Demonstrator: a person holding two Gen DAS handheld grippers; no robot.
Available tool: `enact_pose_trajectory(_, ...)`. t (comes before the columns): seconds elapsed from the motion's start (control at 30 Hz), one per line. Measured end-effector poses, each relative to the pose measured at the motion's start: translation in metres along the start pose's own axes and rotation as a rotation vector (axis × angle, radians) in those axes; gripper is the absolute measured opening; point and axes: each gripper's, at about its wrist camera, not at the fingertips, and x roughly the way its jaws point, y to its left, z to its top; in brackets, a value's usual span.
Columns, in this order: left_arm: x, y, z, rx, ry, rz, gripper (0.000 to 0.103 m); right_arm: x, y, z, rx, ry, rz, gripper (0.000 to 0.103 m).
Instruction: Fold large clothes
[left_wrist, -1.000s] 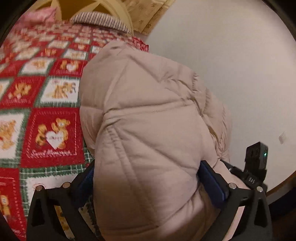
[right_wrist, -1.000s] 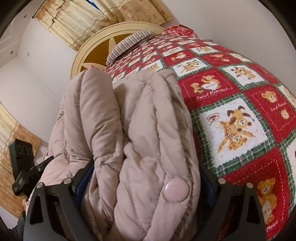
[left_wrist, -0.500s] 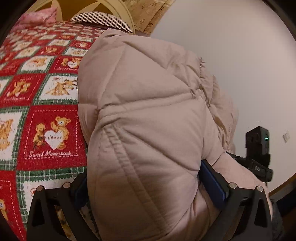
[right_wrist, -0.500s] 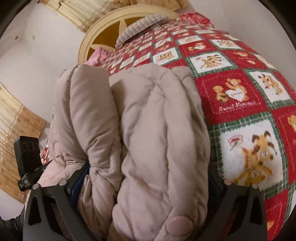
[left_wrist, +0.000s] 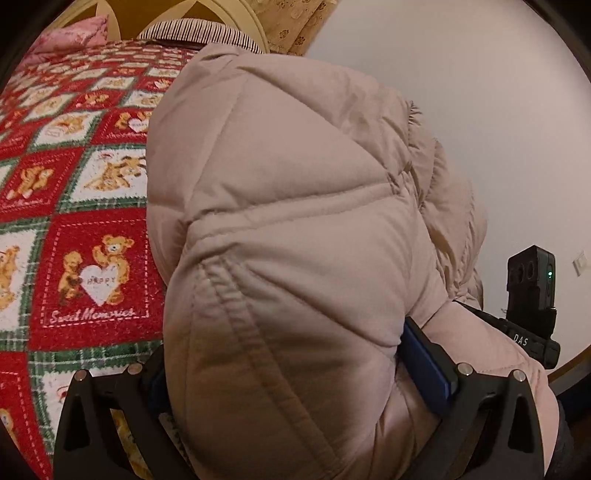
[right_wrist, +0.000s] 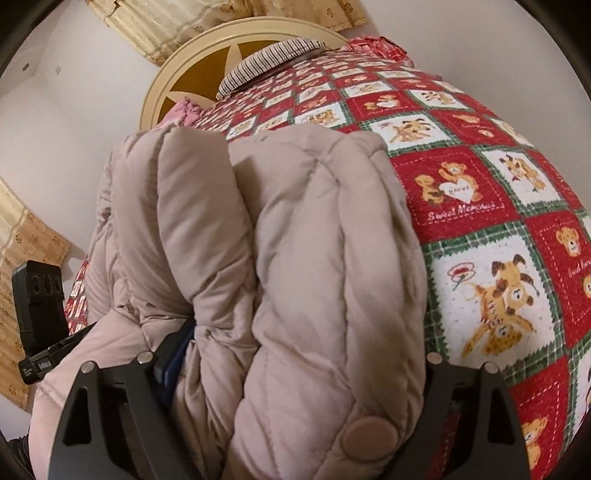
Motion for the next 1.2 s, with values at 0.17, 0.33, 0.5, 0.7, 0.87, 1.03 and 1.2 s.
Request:
enact_pose_trajectory(0.17,0.000,0.004,0.003,-0.003,0.005,-0.007,0.099,-0.001,0.004,0.000,0.009,0.008,-0.023,0.084)
enact_pose_trajectory(0.33,-0.020,0.007,-0.002,-0.021,0.036,-0.010,0.089,-0.005,0.023,-0.006,0.007,0.029,-0.049,0.073)
enact_pose_trajectory(0.5,-0.062,0.027,-0.020,-0.052,0.056,-0.011,0.087,-0.009,0.052,-0.026,-0.010,0.068,0.006,0.065)
enact_pose_trajectory(0.7,-0.100,0.067,-0.044,-0.136,0.048,-0.004,0.098,0.003,0.080,-0.059,0.022,0.079,0.170,0.066)
enact_pose_trajectory(0.87,-0.085,0.073,-0.043,-0.144,0.055,-0.056,0.102,0.013,0.064,-0.063,0.073,0.054,0.248,0.074)
enact_pose_trajectory(1.03,-0.086,0.067,-0.046,-0.109,0.030,-0.027,0.095,0.013,0.061,-0.065,0.103,0.036,0.244,0.073)
enact_pose_trajectory(1.2,-0.107,0.059,-0.057,-0.073,0.018,0.005,0.087,0.003,0.087,-0.070,0.062,0.069,0.155,0.061)
